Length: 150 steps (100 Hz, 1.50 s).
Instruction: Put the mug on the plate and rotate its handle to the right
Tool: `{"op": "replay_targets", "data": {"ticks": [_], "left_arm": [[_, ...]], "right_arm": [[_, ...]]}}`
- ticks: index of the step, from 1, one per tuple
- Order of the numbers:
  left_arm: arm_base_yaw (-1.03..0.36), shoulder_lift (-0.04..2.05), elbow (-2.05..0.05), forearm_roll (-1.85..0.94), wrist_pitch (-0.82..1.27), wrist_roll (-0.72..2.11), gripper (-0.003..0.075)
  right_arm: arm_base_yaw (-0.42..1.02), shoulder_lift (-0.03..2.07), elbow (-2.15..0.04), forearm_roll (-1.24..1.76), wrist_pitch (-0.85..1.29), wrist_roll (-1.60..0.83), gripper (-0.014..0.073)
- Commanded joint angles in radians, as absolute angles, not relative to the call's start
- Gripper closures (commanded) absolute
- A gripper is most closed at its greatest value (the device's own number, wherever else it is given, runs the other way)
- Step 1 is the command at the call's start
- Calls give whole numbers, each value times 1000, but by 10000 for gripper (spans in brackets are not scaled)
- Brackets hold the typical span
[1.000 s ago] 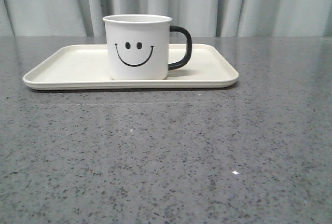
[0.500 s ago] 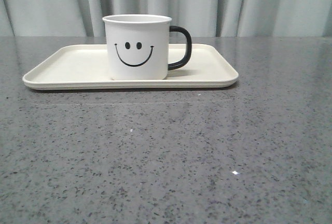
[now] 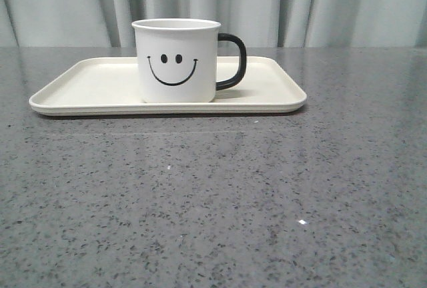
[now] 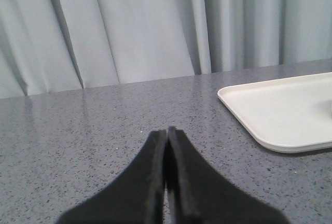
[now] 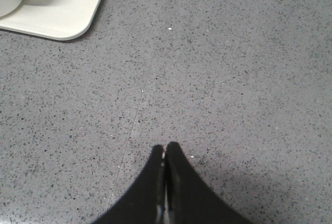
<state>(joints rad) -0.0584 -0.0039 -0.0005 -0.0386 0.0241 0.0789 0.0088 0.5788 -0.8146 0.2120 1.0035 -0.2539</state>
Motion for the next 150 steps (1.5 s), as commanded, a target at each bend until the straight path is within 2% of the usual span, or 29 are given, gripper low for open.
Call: {"op": "replay_targets", "data": {"ticks": [1,13,34,74,97,150], "left_arm": [[-56,-34,9,-45,-50,71,740],[-56,-34,9,-45,-50,71,740],[-56,-34,9,-45,-50,71,740],[-56,-34,9,-45,-50,71,740],[-56,-34,9,-45,-50,71,740],[-56,-34,9,-45,-50,71,740]], "right_arm": [[9,580,-838,215,947,-254,660],[9,580,-838,200,920,-261,660],[9,529,-804,196,745,-261,660],[46,303,-423,106,412,-215,660],[52,152,-265,-23,340,-46,660],[52,-31,-15,-26,191,0,660]]}}
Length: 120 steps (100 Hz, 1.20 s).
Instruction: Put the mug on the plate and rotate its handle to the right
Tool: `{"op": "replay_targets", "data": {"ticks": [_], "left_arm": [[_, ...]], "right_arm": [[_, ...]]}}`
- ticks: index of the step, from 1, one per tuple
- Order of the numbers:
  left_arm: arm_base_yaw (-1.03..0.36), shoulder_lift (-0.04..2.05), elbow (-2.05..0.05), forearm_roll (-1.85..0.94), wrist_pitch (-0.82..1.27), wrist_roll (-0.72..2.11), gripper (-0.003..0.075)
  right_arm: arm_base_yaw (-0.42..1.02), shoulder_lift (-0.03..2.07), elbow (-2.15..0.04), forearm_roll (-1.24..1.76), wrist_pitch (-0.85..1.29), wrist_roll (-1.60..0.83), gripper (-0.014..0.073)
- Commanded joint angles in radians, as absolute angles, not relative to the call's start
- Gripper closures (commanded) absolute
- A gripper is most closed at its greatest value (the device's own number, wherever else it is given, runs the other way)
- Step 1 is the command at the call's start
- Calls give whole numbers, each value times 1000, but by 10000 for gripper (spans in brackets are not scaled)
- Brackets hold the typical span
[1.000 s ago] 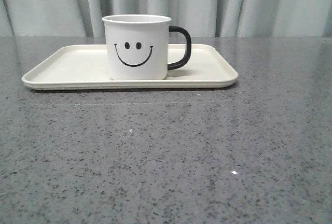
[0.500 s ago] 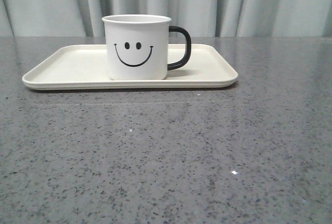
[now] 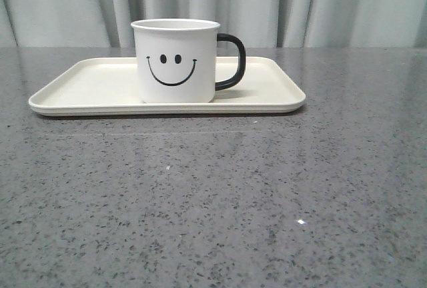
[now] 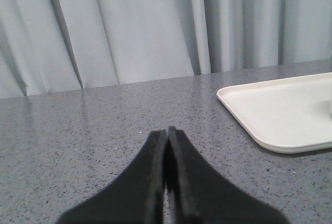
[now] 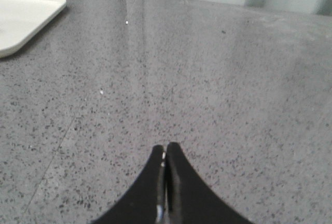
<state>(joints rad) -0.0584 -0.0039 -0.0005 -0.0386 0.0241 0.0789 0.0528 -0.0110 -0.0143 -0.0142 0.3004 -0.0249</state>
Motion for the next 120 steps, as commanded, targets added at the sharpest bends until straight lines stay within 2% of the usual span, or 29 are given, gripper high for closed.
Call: {"op": "replay_targets", "data": {"ticks": [1,120], "left_arm": [[-56,-34,9,-45,-50,71,740],[-56,-34,9,-45,-50,71,740]], "right_arm": [[52,-31,-15,-26,189,0,660],[52,-31,28,-28,171,18,660]]}}
